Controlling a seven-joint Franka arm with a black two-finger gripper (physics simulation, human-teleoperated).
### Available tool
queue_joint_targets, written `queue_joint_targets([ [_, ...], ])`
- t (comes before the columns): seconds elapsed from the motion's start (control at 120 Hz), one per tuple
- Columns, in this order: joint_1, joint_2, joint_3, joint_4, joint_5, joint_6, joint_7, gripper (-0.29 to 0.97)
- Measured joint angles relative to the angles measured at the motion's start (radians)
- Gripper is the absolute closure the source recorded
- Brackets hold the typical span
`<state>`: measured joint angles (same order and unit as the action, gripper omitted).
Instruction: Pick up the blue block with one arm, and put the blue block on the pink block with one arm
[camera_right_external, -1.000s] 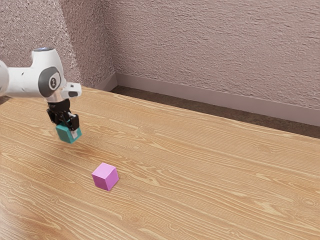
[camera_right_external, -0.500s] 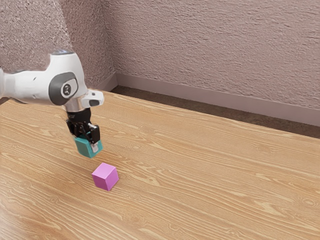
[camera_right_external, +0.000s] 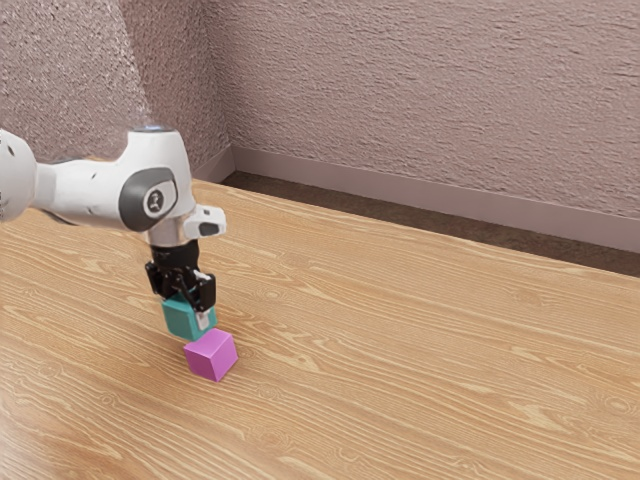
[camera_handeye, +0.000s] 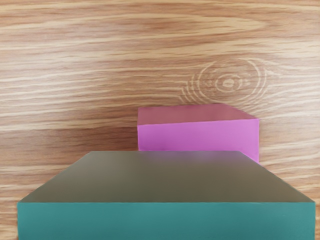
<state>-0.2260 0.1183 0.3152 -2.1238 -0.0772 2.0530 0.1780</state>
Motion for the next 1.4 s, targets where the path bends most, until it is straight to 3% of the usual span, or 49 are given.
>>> queue_joint_targets([
  [0.2, -0.024, 0.023, -0.001, 0.003, -0.007, 0.002, -0.027, 0.3],
  [0.525, -0.049, 0.04, 0.0, 0.066, -0.001, 0.0, -0.048, 0.08],
  [0.758, -0.049, 0.003, 0.007, 0.22, 0.061, -0.039, -0.05, 0.03],
  [1.05, -0.054, -0.028, -0.001, 0.593, 0.113, -0.254, -0.02, 0.01],
  [1.4, -0.052, -0.029, 0.004, 0.594, 0.161, -0.391, -0.001, 0.0],
])
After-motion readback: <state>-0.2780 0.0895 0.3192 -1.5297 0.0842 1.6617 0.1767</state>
